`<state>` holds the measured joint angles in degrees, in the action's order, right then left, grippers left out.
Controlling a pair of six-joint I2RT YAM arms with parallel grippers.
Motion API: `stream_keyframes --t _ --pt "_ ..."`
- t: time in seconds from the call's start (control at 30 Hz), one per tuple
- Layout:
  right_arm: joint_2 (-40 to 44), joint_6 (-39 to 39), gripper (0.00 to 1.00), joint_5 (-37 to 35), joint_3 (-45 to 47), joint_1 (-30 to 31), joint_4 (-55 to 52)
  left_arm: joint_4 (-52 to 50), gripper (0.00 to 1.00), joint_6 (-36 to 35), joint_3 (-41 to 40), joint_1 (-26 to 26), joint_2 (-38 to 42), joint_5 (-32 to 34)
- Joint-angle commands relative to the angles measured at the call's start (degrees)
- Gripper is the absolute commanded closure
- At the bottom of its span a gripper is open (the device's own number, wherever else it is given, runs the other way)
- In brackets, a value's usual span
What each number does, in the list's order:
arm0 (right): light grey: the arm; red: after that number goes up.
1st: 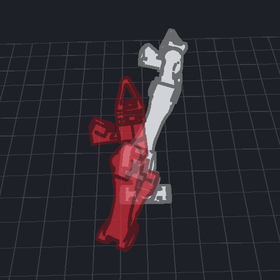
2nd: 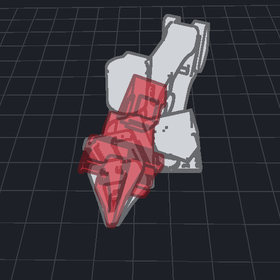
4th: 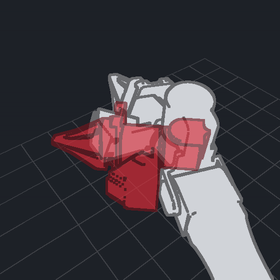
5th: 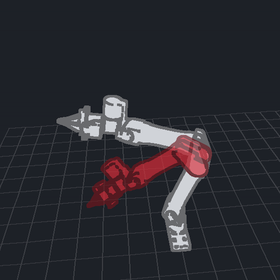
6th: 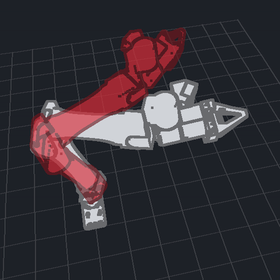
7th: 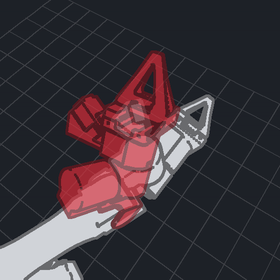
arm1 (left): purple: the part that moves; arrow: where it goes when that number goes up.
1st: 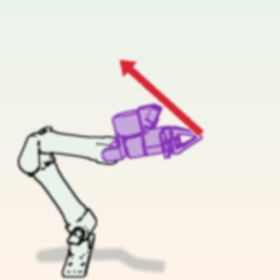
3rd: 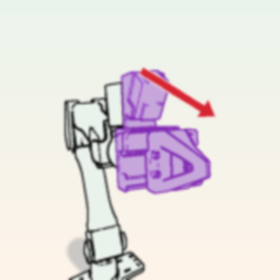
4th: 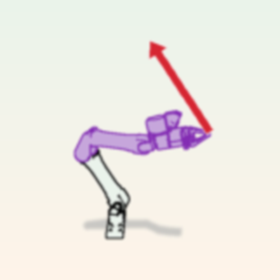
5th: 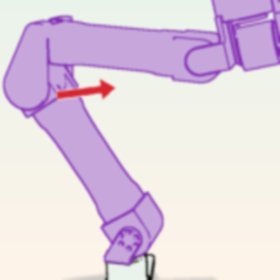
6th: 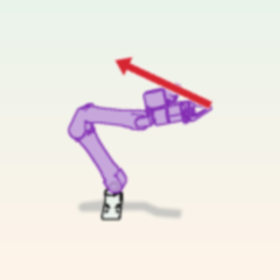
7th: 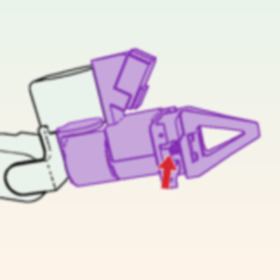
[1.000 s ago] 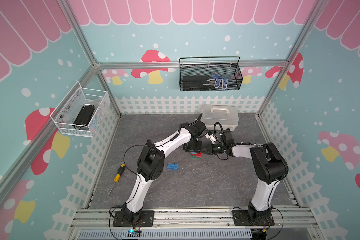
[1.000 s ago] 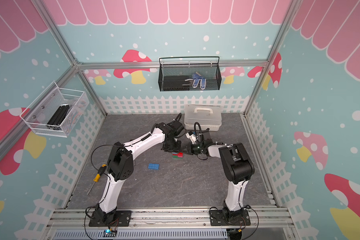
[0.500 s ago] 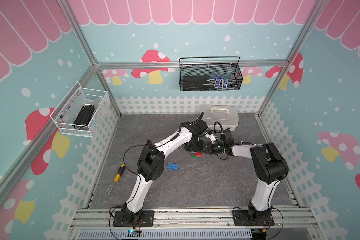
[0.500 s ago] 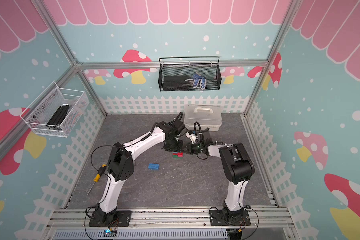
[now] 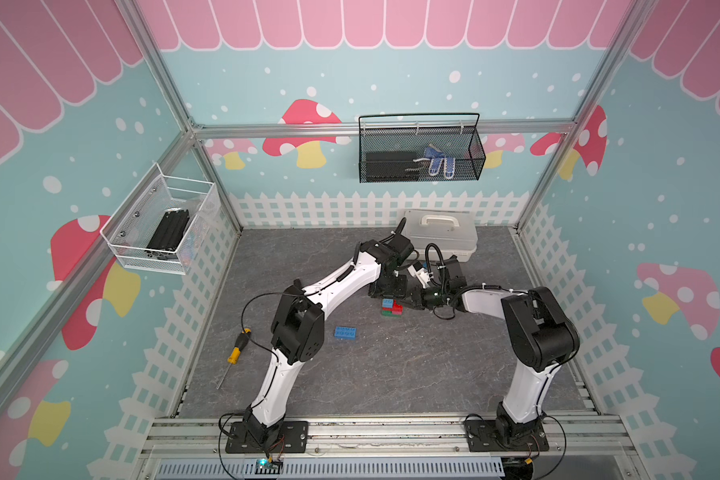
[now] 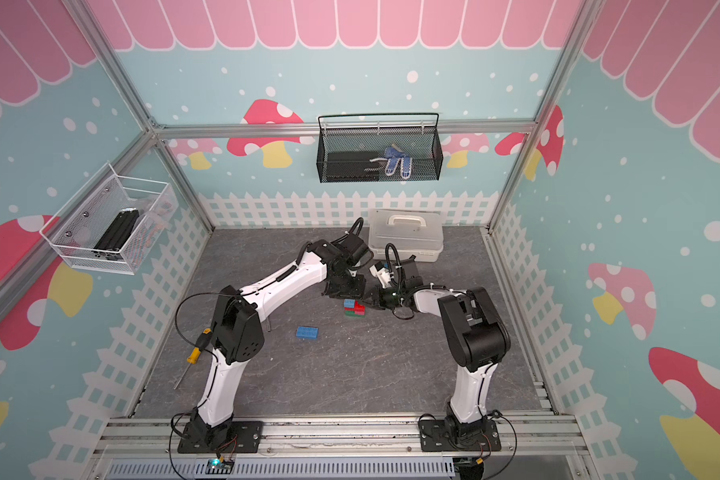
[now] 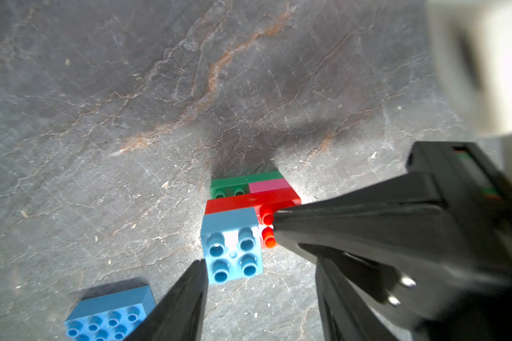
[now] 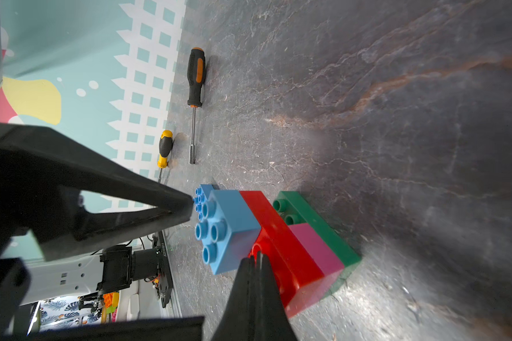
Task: Assemble the number 5 with lego
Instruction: Assemble the lego brick with the lego brick.
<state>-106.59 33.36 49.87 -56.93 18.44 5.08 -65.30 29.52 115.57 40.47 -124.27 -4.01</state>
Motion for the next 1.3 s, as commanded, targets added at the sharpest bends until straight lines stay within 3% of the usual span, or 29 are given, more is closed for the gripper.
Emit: stream_keyframes --t 0.0,0.53,0.97,1.27 --pt "-0.3 -0.8 1.0 -4.4 0.6 0.5 -6.9 0.9 0.38 -0.5 -1.9 -0.6 4.5 1.4" --pt "1.8 -0.1 1.0 -3.9 -2.1 1.0 -8.8 1.1 0.38 -1.8 -14.2 -4.9 14.9 5.1" --pt "3.9 -0.1 0.85 -3.5 -4.3 1.0 -10.4 4.1 0.36 -2.3 -27.4 -6.9 21.7 5.8" --pt "5.2 -0.2 0.8 -3.8 -5.8 1.1 -12.1 6.3 0.3 -1.9 -35.3 -7.2 24.2 5.8"
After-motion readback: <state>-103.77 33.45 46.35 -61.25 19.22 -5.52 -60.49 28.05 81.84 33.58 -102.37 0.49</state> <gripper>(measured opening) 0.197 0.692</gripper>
